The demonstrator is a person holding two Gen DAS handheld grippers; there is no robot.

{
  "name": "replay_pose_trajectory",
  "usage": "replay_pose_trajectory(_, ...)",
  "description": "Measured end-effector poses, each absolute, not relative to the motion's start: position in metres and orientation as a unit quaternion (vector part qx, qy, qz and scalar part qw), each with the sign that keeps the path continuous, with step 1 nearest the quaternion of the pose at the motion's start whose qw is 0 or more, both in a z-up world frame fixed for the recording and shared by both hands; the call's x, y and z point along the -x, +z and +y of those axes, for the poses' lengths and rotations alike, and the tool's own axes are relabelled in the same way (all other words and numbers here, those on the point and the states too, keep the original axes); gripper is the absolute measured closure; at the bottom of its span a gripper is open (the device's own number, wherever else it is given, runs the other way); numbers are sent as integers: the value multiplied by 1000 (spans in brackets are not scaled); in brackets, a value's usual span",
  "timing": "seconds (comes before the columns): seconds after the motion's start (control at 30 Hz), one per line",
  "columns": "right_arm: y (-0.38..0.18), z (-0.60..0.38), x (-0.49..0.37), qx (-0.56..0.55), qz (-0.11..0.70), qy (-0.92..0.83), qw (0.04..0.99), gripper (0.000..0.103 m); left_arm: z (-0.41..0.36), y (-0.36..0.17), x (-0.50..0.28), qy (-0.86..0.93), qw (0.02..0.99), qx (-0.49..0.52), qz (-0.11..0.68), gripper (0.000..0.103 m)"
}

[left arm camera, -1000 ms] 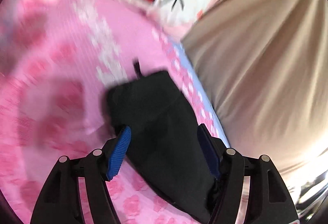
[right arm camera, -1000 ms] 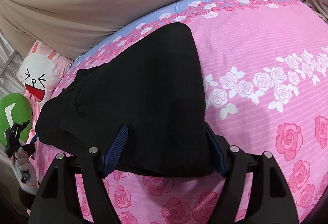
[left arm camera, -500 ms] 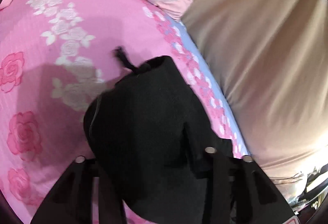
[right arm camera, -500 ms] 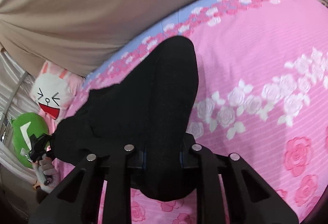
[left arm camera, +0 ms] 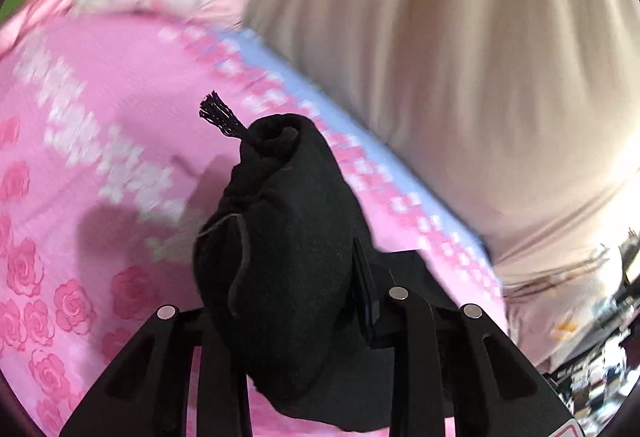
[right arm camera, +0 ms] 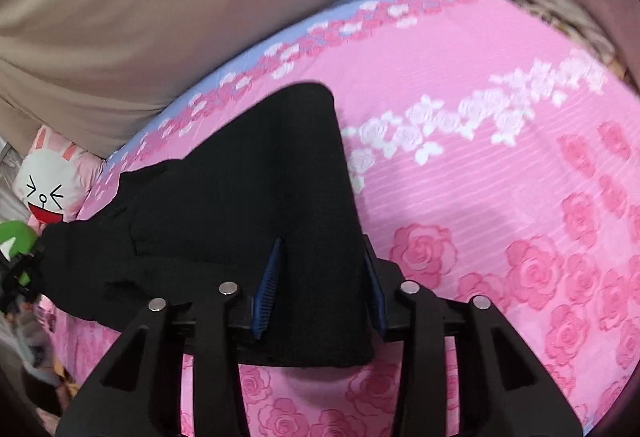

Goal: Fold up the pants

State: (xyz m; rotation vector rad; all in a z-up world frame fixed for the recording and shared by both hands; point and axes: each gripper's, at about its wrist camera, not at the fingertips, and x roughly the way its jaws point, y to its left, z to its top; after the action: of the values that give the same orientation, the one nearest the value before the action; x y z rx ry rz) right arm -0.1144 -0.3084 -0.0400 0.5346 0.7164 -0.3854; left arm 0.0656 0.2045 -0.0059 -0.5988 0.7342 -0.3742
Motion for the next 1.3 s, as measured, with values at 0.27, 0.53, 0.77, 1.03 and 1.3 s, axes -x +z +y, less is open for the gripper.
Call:
replay_pose_trajectory(0.27, -6, -298, 111, -261, 280, -127, 915, 63, 55, 128, -2, -383, 870, 172, 260, 85)
replay_pose_trajectory(0.53, -24, -292, 104, -277, 310, -103, 903, 53, -65, 55, -11, -463, 784, 142, 388, 65)
replay_pose_trajectory(0.77, -7, -264, 26, -284, 346, 33, 893, 29, 32, 39, 2, -366, 839, 185, 358, 46)
replay_pose_trajectory(1.03, -48, -241, -113, -364, 458, 60, 809, 27, 100, 12, 15, -282, 873, 176, 356, 43)
replay_pose_trajectory(1.3, 22, -202, -116, -322, 375, 84, 865, 94, 115, -4, 10, -298, 855, 209, 370, 40)
